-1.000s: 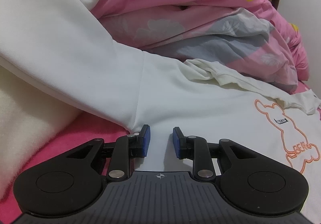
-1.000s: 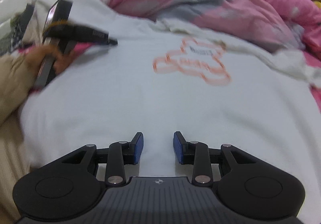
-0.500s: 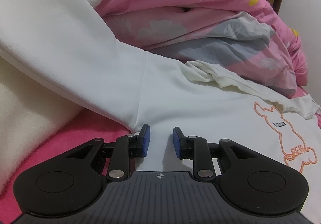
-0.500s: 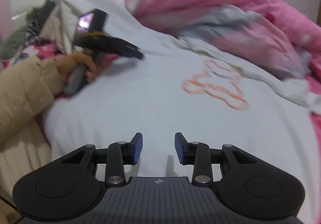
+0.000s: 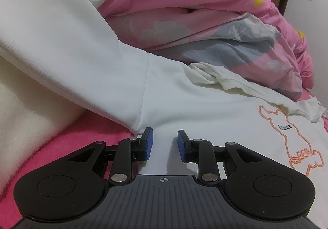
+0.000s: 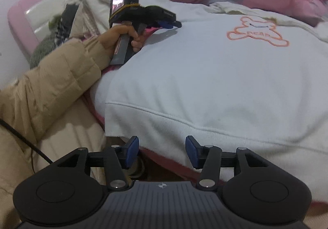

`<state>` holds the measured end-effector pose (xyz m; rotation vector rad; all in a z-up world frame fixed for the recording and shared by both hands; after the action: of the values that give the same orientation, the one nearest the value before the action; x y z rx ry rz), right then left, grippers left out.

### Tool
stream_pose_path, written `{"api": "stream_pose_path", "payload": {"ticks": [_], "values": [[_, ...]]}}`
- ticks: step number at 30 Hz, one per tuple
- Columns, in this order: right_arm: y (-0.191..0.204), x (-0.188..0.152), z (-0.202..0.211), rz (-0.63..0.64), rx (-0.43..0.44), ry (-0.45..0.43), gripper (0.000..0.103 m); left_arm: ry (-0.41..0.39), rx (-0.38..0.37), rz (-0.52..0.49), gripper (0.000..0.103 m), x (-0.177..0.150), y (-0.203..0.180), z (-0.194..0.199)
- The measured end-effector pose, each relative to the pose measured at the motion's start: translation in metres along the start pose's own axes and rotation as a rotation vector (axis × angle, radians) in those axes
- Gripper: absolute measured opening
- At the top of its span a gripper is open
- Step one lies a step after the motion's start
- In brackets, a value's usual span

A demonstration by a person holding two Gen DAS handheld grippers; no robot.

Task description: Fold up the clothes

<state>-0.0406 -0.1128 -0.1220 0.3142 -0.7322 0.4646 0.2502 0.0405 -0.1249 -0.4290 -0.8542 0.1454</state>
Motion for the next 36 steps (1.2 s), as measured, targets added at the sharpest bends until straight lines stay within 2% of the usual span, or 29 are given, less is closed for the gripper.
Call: {"api": "stream_pose_path", "payload": {"ticks": [5,8,12,14,16,20,24,27,32,36], "values": [[-0.003,0.009,0.013,-0.056,0.017,-0.078,0.06,0.003,-0.014,0.009,0.031,0.0,0.001,0.0],[-0.007,0.014,0.016,-0.08,0.005,-0.106,0.071,0.004,-0.02,0.005,0.034,-0.001,0.0,0.001],[-0.014,0.018,0.019,-0.126,-0.012,-0.136,0.075,0.006,-0.023,-0.002,0.038,-0.001,-0.001,0.001],[-0.019,0.02,0.022,-0.158,-0.019,-0.156,0.082,0.006,-0.028,0.0,0.04,-0.001,-0.001,0.002],[-0.024,0.02,0.026,-0.186,-0.029,-0.183,0.089,0.007,-0.036,0.002,0.044,-0.002,-0.001,0.004],[-0.032,0.021,0.032,-0.216,-0.049,-0.224,0.097,0.0,-0.053,-0.006,0.063,-0.002,-0.005,0.011],[-0.036,0.019,0.035,-0.224,-0.058,-0.258,0.101,-0.054,-0.037,-0.035,0.088,-0.002,-0.012,0.027],[-0.035,0.018,0.038,-0.218,-0.088,-0.282,0.103,-0.11,-0.049,-0.048,0.099,0.001,-0.015,0.044],[-0.035,0.017,0.043,-0.216,-0.188,-0.314,0.103,-0.142,-0.116,-0.015,0.103,0.012,-0.021,0.074],[-0.04,0.012,0.05,-0.227,-0.277,-0.338,0.103,-0.119,-0.152,0.022,0.103,0.017,-0.032,0.089]]}}
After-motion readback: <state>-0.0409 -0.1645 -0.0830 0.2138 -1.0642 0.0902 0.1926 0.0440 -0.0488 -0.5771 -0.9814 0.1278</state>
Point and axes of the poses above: each gripper's, at about its wrist camera, not at the fingertips, and z roughly against the way its jaws point, y to its left, x to its top, the point moved 2 cm from there along -z, roughly the way its jaws point, and after that the axes turned 15 degrees about z, right-handed, at the moved point
